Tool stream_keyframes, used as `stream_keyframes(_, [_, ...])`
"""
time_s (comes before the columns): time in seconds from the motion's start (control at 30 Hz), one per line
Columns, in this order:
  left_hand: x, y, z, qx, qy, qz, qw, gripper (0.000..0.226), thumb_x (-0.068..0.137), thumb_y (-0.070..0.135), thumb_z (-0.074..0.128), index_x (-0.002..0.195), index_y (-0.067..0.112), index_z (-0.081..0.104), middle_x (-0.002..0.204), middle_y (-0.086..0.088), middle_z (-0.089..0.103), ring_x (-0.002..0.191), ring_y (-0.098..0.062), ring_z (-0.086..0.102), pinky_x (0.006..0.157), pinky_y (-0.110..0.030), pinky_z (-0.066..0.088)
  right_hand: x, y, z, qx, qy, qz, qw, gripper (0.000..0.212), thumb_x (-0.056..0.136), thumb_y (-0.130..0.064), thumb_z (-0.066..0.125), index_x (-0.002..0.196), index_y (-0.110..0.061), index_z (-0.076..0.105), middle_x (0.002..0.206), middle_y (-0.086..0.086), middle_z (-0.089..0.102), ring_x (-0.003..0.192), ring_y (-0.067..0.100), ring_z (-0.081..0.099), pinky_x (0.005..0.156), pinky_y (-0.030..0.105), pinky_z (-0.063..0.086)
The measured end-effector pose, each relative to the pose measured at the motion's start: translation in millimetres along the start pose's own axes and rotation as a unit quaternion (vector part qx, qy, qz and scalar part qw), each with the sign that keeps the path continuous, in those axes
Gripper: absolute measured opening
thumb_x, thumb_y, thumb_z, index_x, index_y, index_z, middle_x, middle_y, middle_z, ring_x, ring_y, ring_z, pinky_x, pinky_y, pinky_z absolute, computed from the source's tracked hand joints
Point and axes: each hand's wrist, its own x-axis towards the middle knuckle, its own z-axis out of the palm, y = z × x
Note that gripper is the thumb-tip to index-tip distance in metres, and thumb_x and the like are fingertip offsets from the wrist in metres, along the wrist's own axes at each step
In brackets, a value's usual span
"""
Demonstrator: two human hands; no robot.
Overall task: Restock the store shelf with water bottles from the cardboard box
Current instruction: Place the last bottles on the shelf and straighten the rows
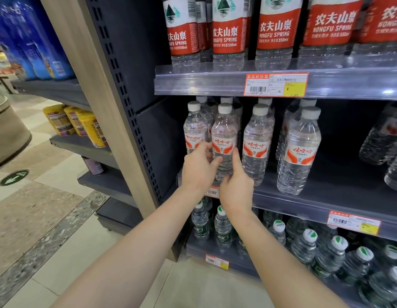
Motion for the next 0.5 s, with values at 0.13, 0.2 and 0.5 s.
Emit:
stream_keyframes(0.13, [-1,-14,-10,0.083,0.067,0.046,0.993,0.039,0.098,0.025,0.07,0.136,0.023,0.063,0.115,0.003,0.065,0.108,-0.016,0.062,0.089,-0.036,0.056,-3,-2,2,-0.011,0.004,-0.018,1.0,0.082,0.094,0.004,0.052,0.163,-0.027,0.022,0.093,0.014,0.068,0.074,0.023,0.06,0.068,0.032,0.048])
stream_keyframes(0.2, [2,-20,-15,0.059,0.134,0.007,0.989,0.043,0.093,0.026,0.074,0.131,0.018,0.054,0.117,0.0,0.057,0.108,-0.021,0.058,0.088,-0.038,0.054,-3,-2,5,-0.007,0.02,-0.01,1.0,0.078,0.094,0.002,0.052,0.162,-0.023,0.024,0.102,0.016,0.069,0.084,0.028,0.065,0.073,0.035,0.051])
stream_keyframes(0.5, [36,-30,-9,-0.025,0.038,-0.107,0.993,0.084,0.076,0.044,0.09,0.139,0.015,0.042,0.125,-0.004,0.067,0.111,-0.022,0.068,0.089,-0.039,0.057,-10,-11,-1,0.004,0.079,-0.01,0.997,0.043,0.091,-0.003,0.056,0.134,-0.01,0.051,0.12,0.005,0.058,0.104,0.025,0.062,0.084,0.032,0.048])
